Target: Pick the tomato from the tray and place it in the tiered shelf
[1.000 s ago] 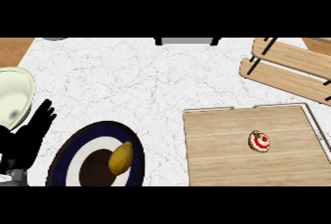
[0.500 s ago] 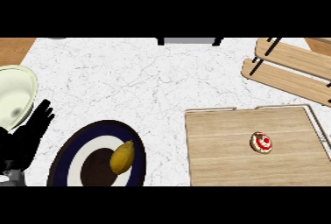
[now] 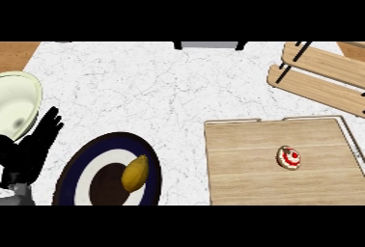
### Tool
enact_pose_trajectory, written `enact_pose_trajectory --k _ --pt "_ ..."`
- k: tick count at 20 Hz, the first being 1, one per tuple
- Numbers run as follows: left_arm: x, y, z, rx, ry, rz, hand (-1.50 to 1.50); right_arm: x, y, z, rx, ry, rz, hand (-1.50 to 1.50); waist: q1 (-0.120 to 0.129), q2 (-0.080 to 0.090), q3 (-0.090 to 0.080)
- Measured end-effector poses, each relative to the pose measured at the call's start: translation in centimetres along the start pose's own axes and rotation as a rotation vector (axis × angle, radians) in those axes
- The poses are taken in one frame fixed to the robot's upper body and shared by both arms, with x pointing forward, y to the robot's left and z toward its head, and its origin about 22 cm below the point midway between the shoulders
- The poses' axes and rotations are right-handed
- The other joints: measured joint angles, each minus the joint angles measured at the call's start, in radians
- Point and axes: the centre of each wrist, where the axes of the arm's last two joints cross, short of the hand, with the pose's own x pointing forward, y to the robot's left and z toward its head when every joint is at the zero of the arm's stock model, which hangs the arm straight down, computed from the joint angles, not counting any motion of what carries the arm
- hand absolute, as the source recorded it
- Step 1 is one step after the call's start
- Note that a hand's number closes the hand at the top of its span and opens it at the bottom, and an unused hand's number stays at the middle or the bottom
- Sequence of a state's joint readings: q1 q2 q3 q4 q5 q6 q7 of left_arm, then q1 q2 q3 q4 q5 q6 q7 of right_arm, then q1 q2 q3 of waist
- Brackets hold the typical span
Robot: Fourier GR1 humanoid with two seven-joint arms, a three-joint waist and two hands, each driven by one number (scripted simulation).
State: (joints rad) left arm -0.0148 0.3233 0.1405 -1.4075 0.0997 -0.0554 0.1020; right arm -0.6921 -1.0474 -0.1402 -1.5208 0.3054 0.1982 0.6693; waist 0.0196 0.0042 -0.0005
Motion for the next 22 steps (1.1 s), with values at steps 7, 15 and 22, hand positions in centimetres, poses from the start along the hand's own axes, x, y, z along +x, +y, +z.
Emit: enact_pose_trajectory --k 7,15,22 --pt "-0.4 0.0 0.3 0.006 0.001 0.003 0.00 -1.2 2.9 -3.6 0.000 0.029 -0.025 1.50 0.002 0.000 0.000" --pt "0.1 -0.1 0.4 0.003 0.001 0.004 0.00 -4.1 6.0 -6.5 -0.001 0.140 -0.070 -1.50 0.001 0.001 0.001" --pt "-0.1 -0.3 -0.1 -0.005 0.002 0.005 0.00 -6.8 7.9 -8.0 0.014 0.140 -0.004 -1.50 0.001 0.001 0.000"
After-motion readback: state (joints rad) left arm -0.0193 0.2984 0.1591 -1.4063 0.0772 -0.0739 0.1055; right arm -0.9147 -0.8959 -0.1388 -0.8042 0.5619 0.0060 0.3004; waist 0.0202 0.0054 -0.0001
